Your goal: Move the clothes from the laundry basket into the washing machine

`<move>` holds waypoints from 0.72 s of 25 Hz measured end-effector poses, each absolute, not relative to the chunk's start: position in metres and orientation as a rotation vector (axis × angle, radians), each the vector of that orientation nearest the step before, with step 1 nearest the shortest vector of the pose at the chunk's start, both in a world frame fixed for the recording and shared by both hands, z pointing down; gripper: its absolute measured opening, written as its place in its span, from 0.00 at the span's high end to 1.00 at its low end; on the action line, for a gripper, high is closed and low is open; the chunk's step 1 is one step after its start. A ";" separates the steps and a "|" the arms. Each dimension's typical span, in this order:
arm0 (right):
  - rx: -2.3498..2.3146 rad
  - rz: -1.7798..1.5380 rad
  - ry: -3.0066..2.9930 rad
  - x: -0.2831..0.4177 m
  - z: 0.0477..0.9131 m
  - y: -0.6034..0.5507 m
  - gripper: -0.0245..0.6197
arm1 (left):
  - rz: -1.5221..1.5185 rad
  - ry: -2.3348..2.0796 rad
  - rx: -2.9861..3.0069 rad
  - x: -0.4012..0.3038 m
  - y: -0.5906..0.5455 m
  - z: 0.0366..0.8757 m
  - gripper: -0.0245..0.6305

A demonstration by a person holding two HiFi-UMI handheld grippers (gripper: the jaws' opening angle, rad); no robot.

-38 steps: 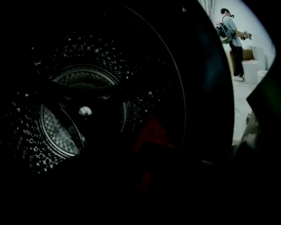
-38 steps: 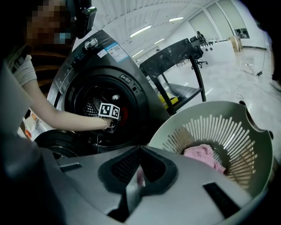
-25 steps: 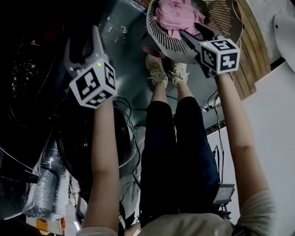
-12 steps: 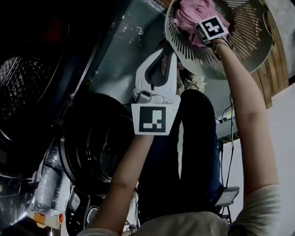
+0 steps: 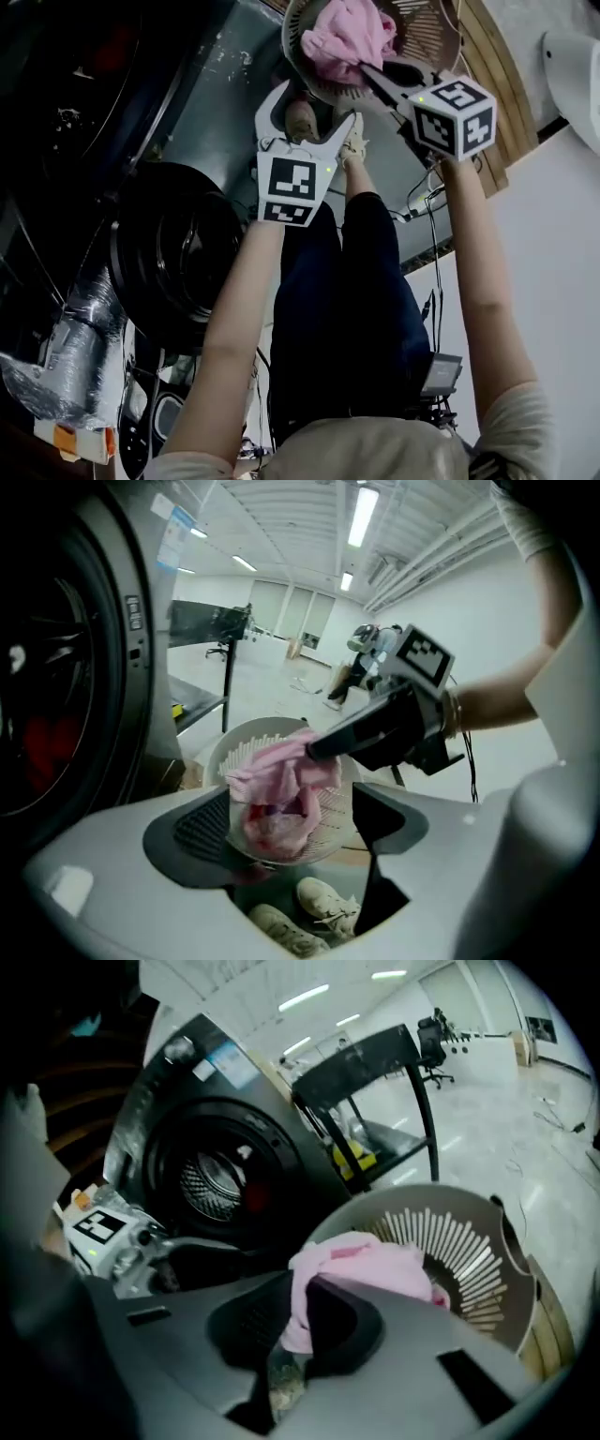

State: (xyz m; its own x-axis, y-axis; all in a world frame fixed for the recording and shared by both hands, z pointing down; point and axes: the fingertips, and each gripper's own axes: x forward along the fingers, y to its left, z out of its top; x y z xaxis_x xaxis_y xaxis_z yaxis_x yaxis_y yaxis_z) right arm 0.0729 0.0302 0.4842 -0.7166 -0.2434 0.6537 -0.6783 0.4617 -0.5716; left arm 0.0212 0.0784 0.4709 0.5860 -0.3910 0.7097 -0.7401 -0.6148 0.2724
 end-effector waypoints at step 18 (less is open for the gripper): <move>0.809 1.091 -2.536 0.012 0.366 0.024 0.72 | 0.832 -1.378 2.227 -0.043 0.013 0.436 0.86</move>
